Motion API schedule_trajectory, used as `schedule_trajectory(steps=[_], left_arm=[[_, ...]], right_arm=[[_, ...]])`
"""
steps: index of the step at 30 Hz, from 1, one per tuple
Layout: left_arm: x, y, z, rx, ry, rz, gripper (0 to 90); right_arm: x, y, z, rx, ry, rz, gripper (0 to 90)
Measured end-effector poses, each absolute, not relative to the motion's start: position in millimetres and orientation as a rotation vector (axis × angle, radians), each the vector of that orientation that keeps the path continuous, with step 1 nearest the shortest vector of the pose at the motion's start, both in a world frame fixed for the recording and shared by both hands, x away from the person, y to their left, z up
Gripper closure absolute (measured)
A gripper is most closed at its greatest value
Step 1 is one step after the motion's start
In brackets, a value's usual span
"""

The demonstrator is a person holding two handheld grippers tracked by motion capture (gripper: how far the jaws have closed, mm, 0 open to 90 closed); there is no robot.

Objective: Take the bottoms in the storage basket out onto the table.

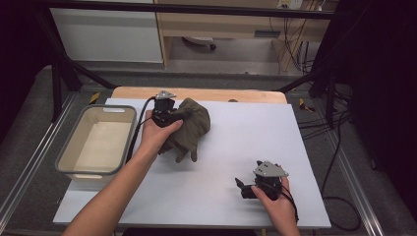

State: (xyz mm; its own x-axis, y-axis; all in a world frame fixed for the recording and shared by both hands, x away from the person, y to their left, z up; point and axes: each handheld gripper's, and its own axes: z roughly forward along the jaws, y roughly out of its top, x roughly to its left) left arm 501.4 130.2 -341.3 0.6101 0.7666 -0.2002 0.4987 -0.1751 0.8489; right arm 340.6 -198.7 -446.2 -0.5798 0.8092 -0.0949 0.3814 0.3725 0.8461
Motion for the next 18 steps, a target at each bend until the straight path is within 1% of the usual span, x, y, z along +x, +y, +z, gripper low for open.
schedule_trajectory(steps=[9, 18], left_arm=[[500, 115, -356, 1.860, 0.997, 0.296, 70.3], [493, 99, -364, 1.889, 0.976, 0.296, 67.7]], right_arm=[[340, -198, -445, 1.009, 2.136, 1.113, 3.0], [337, -200, -444, 1.009, 2.130, 1.121, 2.8]])
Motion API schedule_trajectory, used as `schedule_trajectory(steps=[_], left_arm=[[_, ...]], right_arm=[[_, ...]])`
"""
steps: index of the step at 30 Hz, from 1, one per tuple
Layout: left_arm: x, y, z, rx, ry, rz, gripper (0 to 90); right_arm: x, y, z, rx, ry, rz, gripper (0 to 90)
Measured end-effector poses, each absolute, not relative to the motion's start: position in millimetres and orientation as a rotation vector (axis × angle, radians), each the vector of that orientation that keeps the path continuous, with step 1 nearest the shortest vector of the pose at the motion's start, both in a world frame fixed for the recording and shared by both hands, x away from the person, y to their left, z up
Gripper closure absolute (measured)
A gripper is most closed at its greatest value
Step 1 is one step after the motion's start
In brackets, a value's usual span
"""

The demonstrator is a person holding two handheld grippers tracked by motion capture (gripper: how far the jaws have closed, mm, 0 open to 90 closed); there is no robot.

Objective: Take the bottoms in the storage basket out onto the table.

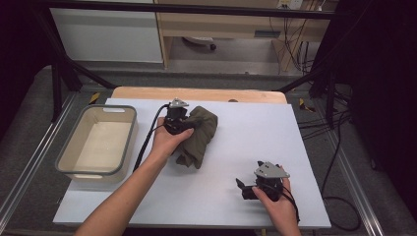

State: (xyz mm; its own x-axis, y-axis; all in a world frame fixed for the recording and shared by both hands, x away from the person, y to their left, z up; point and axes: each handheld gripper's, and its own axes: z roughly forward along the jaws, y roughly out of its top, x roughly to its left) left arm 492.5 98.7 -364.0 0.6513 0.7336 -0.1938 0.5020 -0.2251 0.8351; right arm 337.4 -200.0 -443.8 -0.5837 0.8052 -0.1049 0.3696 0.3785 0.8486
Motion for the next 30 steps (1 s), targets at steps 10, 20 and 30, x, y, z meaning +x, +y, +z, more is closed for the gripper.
schedule_trajectory(steps=[10, 20, 30], left_arm=[[490, 92, -371, 1.882, 0.973, 0.276, 63.3], [481, 91, -371, 1.858, 0.973, 0.307, 54.1], [480, 87, -374, 1.839, 0.986, 0.296, 46.3]], right_arm=[[338, -199, -445, 1.005, 2.136, 1.099, 2.7], [337, -200, -444, 1.008, 2.128, 1.102, 2.7], [336, -201, -443, 1.006, 2.124, 1.105, 2.7]])
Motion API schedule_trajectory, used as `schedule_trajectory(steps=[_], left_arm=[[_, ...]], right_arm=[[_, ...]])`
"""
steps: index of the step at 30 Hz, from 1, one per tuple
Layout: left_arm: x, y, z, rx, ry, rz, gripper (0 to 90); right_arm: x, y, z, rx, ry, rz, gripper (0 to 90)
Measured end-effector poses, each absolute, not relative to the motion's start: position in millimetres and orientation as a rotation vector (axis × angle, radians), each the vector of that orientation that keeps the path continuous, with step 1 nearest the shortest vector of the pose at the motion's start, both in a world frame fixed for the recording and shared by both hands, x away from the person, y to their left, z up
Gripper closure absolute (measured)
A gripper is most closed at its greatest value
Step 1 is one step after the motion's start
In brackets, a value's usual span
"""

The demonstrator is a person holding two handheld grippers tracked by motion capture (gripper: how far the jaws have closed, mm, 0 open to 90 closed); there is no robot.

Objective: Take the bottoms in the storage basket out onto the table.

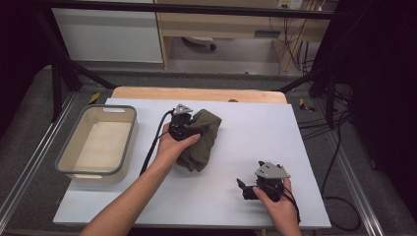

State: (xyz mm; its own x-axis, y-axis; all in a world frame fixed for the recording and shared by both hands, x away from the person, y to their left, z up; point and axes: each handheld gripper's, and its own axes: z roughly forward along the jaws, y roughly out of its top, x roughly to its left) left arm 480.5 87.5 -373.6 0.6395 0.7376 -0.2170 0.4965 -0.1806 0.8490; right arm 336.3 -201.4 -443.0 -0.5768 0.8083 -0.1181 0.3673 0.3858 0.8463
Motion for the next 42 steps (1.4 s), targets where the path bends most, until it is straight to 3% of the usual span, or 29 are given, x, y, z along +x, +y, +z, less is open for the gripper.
schedule_trajectory(steps=[6, 14, 18, 32, 42], left_arm=[[477, 88, -374, 1.843, 0.985, 0.301, 49.0], [477, 88, -380, 1.830, 0.984, 0.311, 68.3], [477, 87, -379, 1.835, 0.979, 0.306, 73.7], [469, 70, -380, 1.870, 0.898, 0.319, 73.7], [470, 75, -388, 1.872, 0.890, 0.387, 63.2]], right_arm=[[337, -200, -443, 1.006, 2.128, 1.107, 2.7], [336, -203, -442, 1.015, 2.118, 1.107, 2.7], [336, -204, -442, 1.012, 2.115, 1.109, 2.7], [336, -202, -443, 1.004, 2.125, 1.100, 2.7], [336, -201, -443, 0.997, 2.132, 1.095, 2.7]])
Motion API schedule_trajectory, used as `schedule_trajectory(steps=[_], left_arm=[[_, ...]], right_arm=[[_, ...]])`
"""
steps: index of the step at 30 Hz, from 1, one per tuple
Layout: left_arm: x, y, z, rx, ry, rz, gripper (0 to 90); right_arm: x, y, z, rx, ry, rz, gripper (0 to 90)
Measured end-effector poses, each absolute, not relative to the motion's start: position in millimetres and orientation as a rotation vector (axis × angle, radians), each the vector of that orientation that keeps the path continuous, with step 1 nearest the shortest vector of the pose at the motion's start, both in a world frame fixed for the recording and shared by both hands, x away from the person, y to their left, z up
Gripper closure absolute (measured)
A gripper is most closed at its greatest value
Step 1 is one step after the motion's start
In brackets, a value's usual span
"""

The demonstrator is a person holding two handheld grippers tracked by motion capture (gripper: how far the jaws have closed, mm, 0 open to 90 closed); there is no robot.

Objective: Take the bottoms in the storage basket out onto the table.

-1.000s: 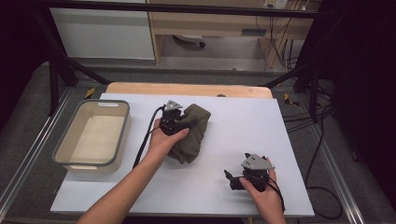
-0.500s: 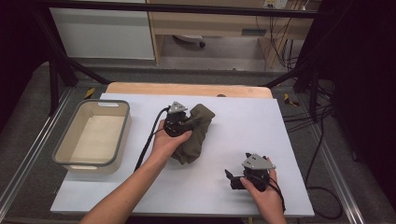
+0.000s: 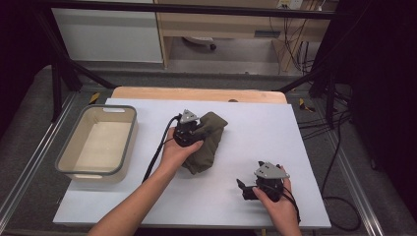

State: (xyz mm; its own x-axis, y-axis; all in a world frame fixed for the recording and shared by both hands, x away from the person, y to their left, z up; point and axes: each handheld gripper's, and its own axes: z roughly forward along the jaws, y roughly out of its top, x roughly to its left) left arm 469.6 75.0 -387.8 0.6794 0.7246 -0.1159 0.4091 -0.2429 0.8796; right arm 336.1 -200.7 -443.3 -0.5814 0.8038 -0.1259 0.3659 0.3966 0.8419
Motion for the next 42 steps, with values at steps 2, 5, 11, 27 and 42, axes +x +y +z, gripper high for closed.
schedule_trajectory(steps=[2, 5, 11, 27, 42], left_arm=[[470, 77, -391, 1.869, 0.905, 0.384, 57.5], [470, 80, -393, 1.859, 0.914, 0.387, 54.8], [469, 84, -393, 1.835, 0.910, 0.334, 38.3], [457, 107, -375, 1.730, 0.915, 0.294, 11.9], [453, 118, -370, 1.734, 0.925, 0.332, 11.2]], right_arm=[[336, -200, -443, 0.994, 2.133, 1.096, 2.7], [337, -200, -443, 0.995, 2.135, 1.102, 2.7], [337, -201, -443, 0.996, 2.133, 1.104, 2.7], [337, -200, -443, 0.986, 2.136, 1.094, 2.7], [337, -200, -443, 0.989, 2.137, 1.100, 2.6]])
